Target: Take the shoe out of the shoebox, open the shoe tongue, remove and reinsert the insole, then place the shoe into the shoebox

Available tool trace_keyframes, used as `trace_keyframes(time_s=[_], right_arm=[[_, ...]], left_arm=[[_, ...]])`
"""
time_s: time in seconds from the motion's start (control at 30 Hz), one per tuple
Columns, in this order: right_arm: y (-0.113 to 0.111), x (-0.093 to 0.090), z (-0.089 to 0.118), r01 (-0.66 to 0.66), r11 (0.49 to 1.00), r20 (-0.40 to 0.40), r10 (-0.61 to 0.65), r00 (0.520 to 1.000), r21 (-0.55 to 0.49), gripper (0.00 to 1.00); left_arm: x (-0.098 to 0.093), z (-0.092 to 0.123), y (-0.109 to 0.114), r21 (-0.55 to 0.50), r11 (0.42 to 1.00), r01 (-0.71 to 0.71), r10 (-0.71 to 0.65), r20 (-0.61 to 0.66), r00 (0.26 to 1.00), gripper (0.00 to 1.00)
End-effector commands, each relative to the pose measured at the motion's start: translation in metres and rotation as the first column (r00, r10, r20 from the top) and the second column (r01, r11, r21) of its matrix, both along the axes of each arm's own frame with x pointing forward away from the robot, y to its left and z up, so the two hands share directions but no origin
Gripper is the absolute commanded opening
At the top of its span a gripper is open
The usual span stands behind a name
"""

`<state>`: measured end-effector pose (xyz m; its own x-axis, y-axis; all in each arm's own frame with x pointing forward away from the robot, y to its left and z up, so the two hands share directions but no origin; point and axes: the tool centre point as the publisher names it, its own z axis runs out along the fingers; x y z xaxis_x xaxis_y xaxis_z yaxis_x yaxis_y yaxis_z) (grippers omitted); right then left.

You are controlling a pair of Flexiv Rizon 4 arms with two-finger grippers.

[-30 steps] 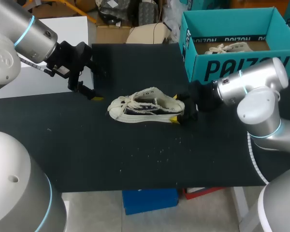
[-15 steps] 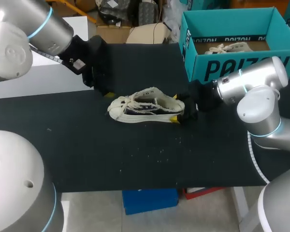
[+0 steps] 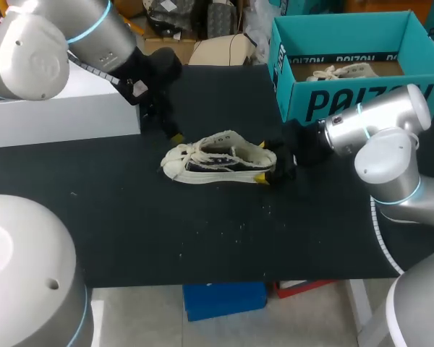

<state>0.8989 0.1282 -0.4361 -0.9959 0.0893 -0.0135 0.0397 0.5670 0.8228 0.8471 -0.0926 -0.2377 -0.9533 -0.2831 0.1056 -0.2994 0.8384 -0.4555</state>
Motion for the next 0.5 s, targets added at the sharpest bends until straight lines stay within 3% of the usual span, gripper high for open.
trace_keyframes(time_s=[0.03,0.1,0.17,0.3,0.33,0.5], right_arm=[[0.001,0.002,-0.002,0.001,1.000,0.000,-0.001,1.000,-0.001,0.00],[0.001,0.002,-0.002,0.001,1.000,0.000,-0.001,1.000,-0.001,0.00],[0.001,0.002,-0.002,0.001,1.000,0.000,-0.001,1.000,-0.001,0.00],[0.001,0.002,-0.002,0.001,1.000,0.000,-0.001,1.000,-0.001,0.00],[0.001,0.002,-0.002,0.001,1.000,0.000,-0.001,1.000,-0.001,0.00],[0.001,0.002,-0.002,0.001,1.000,0.000,-0.001,1.000,-0.001,0.00]], left_arm=[[0.027,0.001,-0.015,0.132,0.932,-0.338,0.358,-0.185,0.915,1.00],[0.036,-0.005,-0.025,0.269,0.835,-0.480,0.524,-0.120,0.843,1.00],[0.046,-0.009,-0.032,0.320,0.743,-0.587,0.659,-0.200,0.725,1.00],[0.055,-0.022,-0.040,0.519,0.405,-0.753,0.896,-0.062,0.440,1.00],[0.056,-0.022,-0.042,0.518,0.355,-0.778,0.916,-0.026,0.401,1.00],[0.056,-0.022,-0.042,0.518,0.355,-0.778,0.916,-0.026,0.401,1.00]])
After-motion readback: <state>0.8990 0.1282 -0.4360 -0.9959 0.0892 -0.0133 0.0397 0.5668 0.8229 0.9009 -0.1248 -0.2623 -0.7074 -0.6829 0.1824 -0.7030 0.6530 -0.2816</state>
